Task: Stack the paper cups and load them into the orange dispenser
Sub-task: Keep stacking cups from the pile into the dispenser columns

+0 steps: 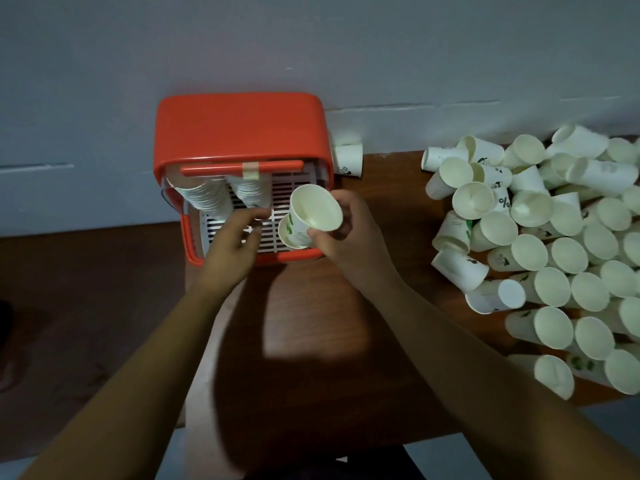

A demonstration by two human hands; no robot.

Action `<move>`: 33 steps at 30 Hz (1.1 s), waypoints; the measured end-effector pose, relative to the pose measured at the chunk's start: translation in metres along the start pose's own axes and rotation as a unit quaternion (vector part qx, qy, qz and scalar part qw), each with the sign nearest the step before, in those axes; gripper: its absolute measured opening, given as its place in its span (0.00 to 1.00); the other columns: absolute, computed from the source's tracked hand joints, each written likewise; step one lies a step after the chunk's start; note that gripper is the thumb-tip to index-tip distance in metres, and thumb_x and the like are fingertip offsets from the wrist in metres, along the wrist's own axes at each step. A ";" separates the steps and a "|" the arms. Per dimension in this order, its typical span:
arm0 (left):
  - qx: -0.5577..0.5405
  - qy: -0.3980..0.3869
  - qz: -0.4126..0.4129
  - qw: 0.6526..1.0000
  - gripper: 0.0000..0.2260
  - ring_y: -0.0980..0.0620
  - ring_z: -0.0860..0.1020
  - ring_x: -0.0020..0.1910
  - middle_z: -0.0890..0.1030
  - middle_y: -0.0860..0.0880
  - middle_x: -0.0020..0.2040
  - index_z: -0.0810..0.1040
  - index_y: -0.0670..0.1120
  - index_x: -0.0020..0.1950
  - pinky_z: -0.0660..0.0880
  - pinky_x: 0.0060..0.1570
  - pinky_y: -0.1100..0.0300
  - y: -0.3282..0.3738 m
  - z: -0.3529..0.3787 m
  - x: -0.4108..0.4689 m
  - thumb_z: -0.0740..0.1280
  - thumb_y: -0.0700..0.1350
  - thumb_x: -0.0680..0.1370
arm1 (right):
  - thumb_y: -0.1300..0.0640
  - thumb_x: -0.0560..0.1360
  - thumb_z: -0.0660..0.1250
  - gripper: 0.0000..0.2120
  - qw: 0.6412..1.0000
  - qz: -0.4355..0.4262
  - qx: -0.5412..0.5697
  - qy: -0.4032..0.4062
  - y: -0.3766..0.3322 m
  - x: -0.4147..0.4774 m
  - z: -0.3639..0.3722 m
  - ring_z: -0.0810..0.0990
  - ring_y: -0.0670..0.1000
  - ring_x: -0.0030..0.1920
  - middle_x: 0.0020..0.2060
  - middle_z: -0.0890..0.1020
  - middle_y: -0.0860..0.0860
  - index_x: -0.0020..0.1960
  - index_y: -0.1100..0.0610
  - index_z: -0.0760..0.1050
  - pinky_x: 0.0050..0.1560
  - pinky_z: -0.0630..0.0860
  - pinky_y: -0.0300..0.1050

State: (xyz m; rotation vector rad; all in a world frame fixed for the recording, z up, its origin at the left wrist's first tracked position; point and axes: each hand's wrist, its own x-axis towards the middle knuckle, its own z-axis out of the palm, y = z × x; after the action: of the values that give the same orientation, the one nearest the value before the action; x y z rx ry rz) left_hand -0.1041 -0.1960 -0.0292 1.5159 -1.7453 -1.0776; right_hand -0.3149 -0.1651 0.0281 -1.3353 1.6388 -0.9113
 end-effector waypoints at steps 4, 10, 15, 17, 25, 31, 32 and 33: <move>-0.115 0.019 -0.035 0.993 0.14 0.61 0.75 0.64 0.79 0.56 0.64 0.76 0.50 0.69 0.73 0.63 0.63 0.014 -0.008 -0.002 0.64 0.47 0.83 | 0.56 0.69 0.77 0.29 0.998 -0.035 -0.045 -0.011 0.006 0.005 0.024 0.72 0.41 0.58 0.61 0.74 0.46 0.67 0.53 0.68 0.56 0.73 0.32; -0.087 -0.105 -0.025 0.990 0.23 0.65 0.71 0.67 0.74 0.59 0.69 0.71 0.57 0.73 0.74 0.63 0.61 0.004 0.003 0.007 0.70 0.51 0.79 | 0.56 0.70 0.75 0.29 0.993 -0.040 -0.110 0.001 0.033 0.019 0.047 0.73 0.44 0.59 0.61 0.75 0.48 0.67 0.53 0.68 0.58 0.76 0.42; -0.144 -0.119 -0.031 0.982 0.24 0.59 0.72 0.70 0.76 0.57 0.69 0.72 0.55 0.73 0.74 0.67 0.47 -0.008 0.008 0.009 0.72 0.48 0.78 | 0.58 0.71 0.74 0.31 0.976 -0.066 -0.209 0.005 0.048 0.024 0.053 0.74 0.53 0.64 0.65 0.75 0.54 0.70 0.57 0.66 0.60 0.75 0.48; -0.150 -0.119 -0.036 0.981 0.25 0.59 0.72 0.70 0.76 0.56 0.69 0.71 0.54 0.73 0.73 0.68 0.48 -0.014 0.010 0.009 0.73 0.46 0.78 | 0.57 0.71 0.75 0.32 0.975 -0.064 -0.213 -0.014 0.050 0.026 0.054 0.73 0.53 0.65 0.65 0.75 0.54 0.71 0.57 0.66 0.62 0.74 0.48; -0.017 -0.073 -0.018 0.997 0.17 0.57 0.74 0.64 0.76 0.51 0.68 0.76 0.48 0.69 0.73 0.68 0.56 -0.024 0.019 0.020 0.68 0.40 0.80 | 0.54 0.73 0.73 0.30 0.978 -0.017 -0.204 -0.035 0.054 0.024 0.058 0.75 0.50 0.62 0.65 0.76 0.53 0.72 0.56 0.68 0.62 0.74 0.46; 0.008 -0.066 -0.012 0.998 0.23 0.53 0.73 0.68 0.73 0.49 0.71 0.68 0.49 0.75 0.72 0.66 0.54 -0.023 0.021 0.014 0.67 0.46 0.81 | 0.52 0.73 0.73 0.27 0.976 -0.017 -0.215 -0.017 0.046 0.015 0.050 0.74 0.50 0.63 0.63 0.75 0.52 0.69 0.56 0.69 0.59 0.70 0.39; 0.010 -0.045 -0.009 0.999 0.22 0.51 0.73 0.67 0.73 0.48 0.70 0.69 0.48 0.74 0.74 0.65 0.54 -0.019 0.021 0.010 0.67 0.47 0.81 | 0.51 0.74 0.72 0.26 0.978 -0.015 -0.209 -0.012 0.044 0.010 0.042 0.73 0.48 0.63 0.63 0.75 0.51 0.68 0.55 0.70 0.59 0.69 0.38; 0.013 -0.022 -0.009 1.000 0.20 0.51 0.73 0.66 0.73 0.47 0.69 0.71 0.47 0.73 0.74 0.63 0.58 -0.014 0.021 0.005 0.67 0.46 0.81 | 0.51 0.74 0.71 0.24 0.979 -0.009 -0.205 -0.009 0.043 0.003 0.032 0.73 0.46 0.62 0.63 0.74 0.50 0.68 0.53 0.70 0.60 0.69 0.39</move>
State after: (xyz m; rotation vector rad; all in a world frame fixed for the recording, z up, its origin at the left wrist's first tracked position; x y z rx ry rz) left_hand -0.1156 -0.1972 -0.0523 1.5365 -1.7850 -1.1094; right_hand -0.3032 -0.1611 -0.0241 -1.6282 1.8691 -0.5849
